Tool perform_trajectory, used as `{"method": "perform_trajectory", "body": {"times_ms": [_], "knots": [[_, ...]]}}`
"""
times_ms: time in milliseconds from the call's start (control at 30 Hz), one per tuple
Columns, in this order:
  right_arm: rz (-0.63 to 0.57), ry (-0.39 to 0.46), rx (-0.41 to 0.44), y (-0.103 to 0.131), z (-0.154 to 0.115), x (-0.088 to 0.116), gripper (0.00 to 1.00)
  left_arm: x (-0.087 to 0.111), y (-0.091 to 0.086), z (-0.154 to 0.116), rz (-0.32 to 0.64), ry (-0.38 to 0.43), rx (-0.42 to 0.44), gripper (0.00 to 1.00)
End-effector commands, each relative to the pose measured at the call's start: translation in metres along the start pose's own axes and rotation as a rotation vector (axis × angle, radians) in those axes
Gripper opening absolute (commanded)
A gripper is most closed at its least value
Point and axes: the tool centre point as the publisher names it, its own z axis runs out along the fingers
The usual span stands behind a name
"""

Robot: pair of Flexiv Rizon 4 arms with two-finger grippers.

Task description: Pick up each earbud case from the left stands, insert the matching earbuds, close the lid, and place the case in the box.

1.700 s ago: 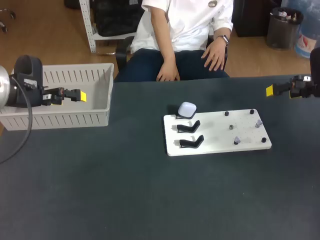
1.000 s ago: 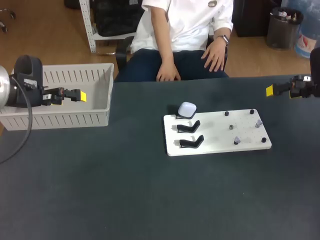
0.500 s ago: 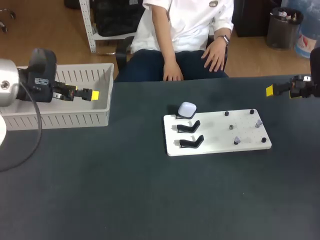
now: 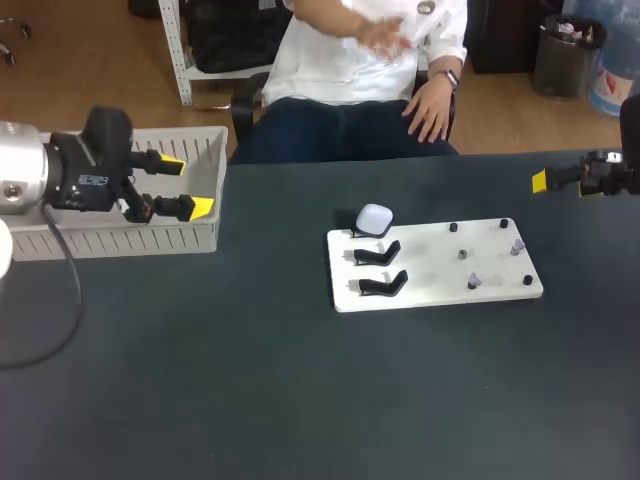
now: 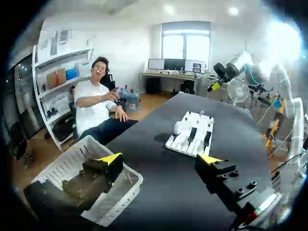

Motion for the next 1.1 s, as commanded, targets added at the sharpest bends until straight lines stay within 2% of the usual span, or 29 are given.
{"method": "perform_trajectory", "body": {"times_ms": [33,533,800,933,1100], "knots": [[0.000,0.000,0.002,0.000,0.000,0.000,1.00,0.004,0.004,-0.004,0.043,-0.242,0.146,1.00],[0.000,0.000,0.002,0.000,0.000,0.000,1.00,0.004,0.004,-0.004,0.043,-0.242,0.146,1.00],[0.000,0.000,0.002,0.000,0.000,0.000,1.00,-0.010,-0.008,0.050,0.155,-0.148,0.239,1.00],[0.000,0.000,0.002,0.000,0.000,0.000,1.00,-0.015,-0.014,0.077,0.178,-0.083,0.265,1.00],[0.000,0.000,0.002,0.000,0.000,0.000,1.00,-0.016,-0.020,0.106,0.197,-0.050,0.304,1.00]]}}
